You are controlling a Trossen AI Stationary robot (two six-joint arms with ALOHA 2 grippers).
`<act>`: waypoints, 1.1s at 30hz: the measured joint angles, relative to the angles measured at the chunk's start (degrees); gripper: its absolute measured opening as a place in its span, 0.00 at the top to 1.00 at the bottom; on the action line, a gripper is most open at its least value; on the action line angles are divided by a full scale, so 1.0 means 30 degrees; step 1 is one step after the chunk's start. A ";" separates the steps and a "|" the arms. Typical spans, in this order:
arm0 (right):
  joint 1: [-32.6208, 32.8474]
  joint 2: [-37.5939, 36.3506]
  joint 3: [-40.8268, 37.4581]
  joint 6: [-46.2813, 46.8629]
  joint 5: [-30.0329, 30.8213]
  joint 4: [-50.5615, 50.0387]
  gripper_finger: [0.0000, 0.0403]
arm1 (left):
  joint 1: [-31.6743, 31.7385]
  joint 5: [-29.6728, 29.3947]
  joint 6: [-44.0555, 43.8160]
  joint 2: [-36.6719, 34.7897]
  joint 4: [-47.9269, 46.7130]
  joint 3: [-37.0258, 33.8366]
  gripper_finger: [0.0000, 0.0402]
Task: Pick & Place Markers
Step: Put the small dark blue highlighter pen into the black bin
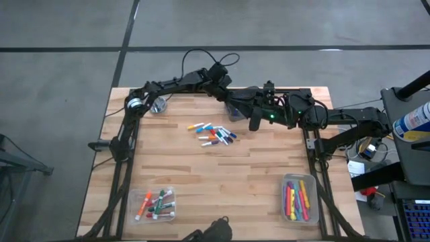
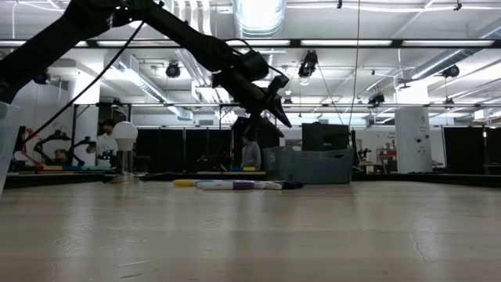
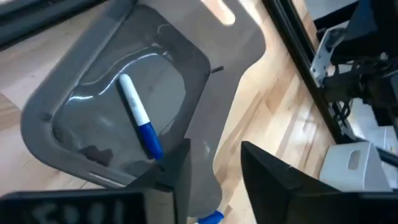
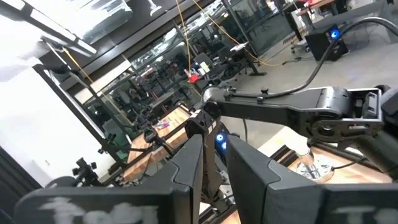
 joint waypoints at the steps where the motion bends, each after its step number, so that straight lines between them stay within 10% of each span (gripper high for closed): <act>1: 0.0000 0.0000 0.0000 -0.0148 0.0000 -0.0007 0.84 | 0.0038 0.0000 -0.0021 0.0000 -0.0003 0.0132 0.66; 33: -0.0211 0.1511 -0.0864 -0.3002 0.1768 -1.0740 0.84 | -0.0430 0.1410 0.3097 -1.1146 -0.3982 -0.0198 0.64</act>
